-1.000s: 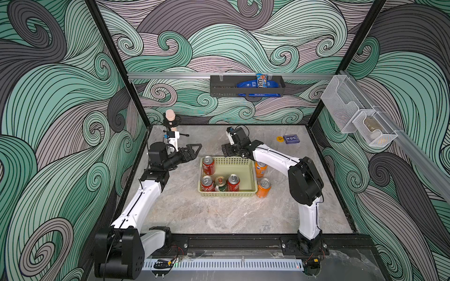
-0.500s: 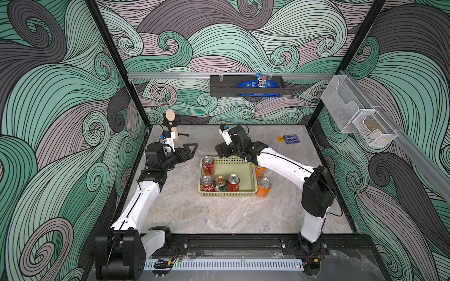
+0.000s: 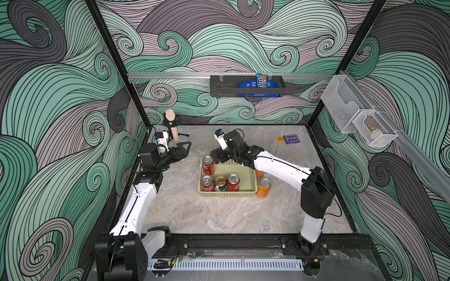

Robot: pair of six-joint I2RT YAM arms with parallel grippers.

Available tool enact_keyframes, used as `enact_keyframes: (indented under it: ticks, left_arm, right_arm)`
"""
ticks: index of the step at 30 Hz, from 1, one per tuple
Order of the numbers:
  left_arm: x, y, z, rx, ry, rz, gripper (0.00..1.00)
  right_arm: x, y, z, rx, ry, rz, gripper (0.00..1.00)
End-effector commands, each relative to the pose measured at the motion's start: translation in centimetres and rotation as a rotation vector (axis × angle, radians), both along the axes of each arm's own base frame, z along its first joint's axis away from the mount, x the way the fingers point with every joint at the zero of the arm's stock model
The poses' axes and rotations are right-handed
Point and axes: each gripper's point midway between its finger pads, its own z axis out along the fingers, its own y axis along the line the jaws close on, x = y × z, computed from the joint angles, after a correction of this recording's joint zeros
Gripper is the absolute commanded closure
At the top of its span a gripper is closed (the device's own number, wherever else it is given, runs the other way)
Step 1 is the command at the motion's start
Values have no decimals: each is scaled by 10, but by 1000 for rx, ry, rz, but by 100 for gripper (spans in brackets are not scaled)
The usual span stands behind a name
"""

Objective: Take out the drinks from the basket
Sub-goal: Place the drink at the center of the board, then pick up the drink from the basket.

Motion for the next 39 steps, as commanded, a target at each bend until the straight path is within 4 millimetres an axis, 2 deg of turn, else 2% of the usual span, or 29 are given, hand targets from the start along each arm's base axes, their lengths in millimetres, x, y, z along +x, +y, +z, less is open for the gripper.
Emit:
enact_keyframes:
  ticks: [1,5,11,15,19,33,39]
  left_arm:
    - [-1,6,1,4,-5,14,1]
    - [-1,8,-1,-5,2,21,1]
    - [-1,10,-3,-16,8,25,1]
    - [0,9,-2,-32,5,14,1]
    - [0,10,-3,-38,9,17,1]
    - [-1,10,-1,-37,0,15,1]
    - [-1,11,-1,-39,1,16,1]
  right_arm:
    - [0,13,-4,46,40,-12,5]
    - [-2,18,-7,65,61,-34,6]
    - [-4,23,-22,37,72,-43,6]
    - [-9,38,-33,23,82,1,6]
    - [-9,44,-42,10,88,0,5]
    - [-4,55,-76,-17,133,-12,6]
    - [-2,53,-84,-30,136,-26,10]
